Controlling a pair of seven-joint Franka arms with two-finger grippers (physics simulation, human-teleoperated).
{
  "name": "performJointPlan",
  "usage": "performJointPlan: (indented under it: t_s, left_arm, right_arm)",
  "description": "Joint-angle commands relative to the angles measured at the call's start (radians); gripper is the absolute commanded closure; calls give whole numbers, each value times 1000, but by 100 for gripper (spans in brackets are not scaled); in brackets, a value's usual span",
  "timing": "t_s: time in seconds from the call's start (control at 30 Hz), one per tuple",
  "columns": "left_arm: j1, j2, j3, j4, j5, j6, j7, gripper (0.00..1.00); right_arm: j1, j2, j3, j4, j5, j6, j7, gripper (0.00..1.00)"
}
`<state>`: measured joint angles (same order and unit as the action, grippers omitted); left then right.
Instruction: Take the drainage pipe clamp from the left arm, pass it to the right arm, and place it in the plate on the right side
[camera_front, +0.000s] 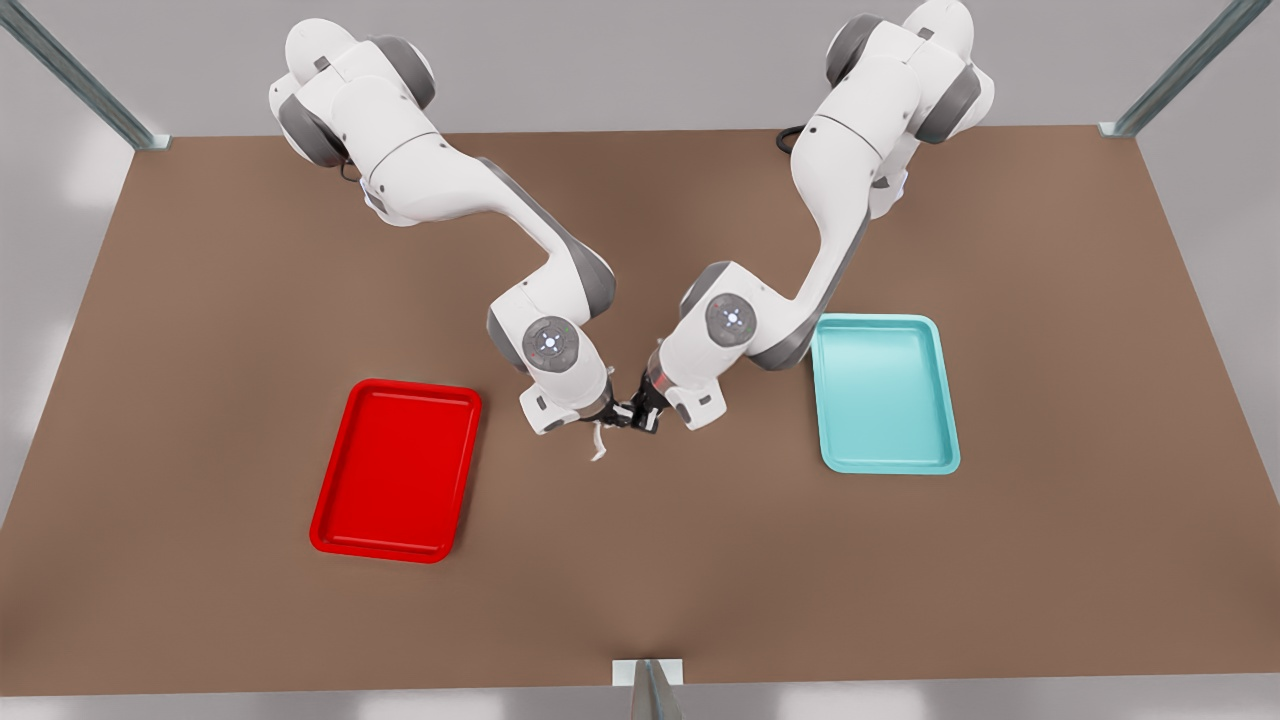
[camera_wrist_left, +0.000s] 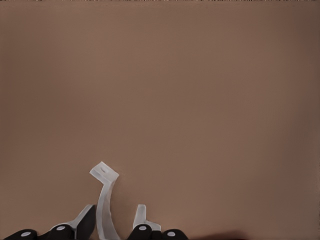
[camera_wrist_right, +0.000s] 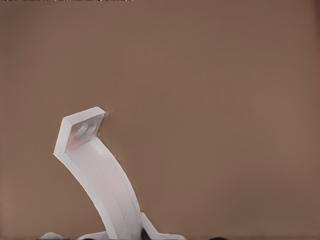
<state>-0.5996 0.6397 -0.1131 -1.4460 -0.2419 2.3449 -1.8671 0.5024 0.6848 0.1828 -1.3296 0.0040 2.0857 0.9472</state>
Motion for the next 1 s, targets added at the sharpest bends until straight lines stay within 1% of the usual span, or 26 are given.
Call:
performJointPlan:
  t_s: [0.0,0.13,0.33,0.4,0.47,0.53,0.63,0.67,0.7,0.8,0.83,0.87,0.9,0.97]
  left_arm:
    - [1,-3,0,1,26,-6,-63,0]
    - [9,-6,1,-5,26,-13,-52,0]
    - [70,-37,-3,-17,15,-183,98,0]
    - [150,-51,-5,-16,-7,-321,330,0]
    - [287,-71,0,-8,1,-495,673,0]
    - [399,-87,6,-5,27,-575,969,0]
    - [497,-121,4,15,208,-610,1399,0]
    - [518,-159,6,13,253,-635,1577,0]
    - [521,-207,27,13,254,-636,1651,0]
    - [514,-308,26,7,309,-707,1674,0]
    - [517,-331,26,-5,308,-707,1688,0]
    - [517,-354,27,-28,308,-705,1723,0]
    - [523,-354,27,-28,302,-699,1738,0]
    - [526,-342,21,-8,302,-707,1792,0]
  right_arm:
    - [-1,-2,0,1,-6,-6,47,79]
    - [-12,-2,-3,1,-7,-6,16,79]
    - [-51,-5,-13,0,-12,-12,-64,79]
    - [-70,-5,-14,-6,-62,-21,-79,79]
    - [-93,-5,-14,-11,-62,-38,-131,79]
    - [-124,-8,-13,-17,-62,-52,-203,79]
    - [-222,-48,0,-98,-62,-52,-364,79]
    - [-248,-68,0,-131,-62,-50,-415,79]
    - [-281,-93,0,-158,-62,-52,-473,79]
    - [-435,-165,1,-286,-62,-35,-725,79]
    - [-501,-169,24,-306,-61,-27,-801,79]
    - [-602,-169,78,-327,-61,-27,-869,79]
    - [-644,-165,78,-339,-61,-24,-932,79]
    - [-676,-159,78,-364,-61,-26,-992,79]
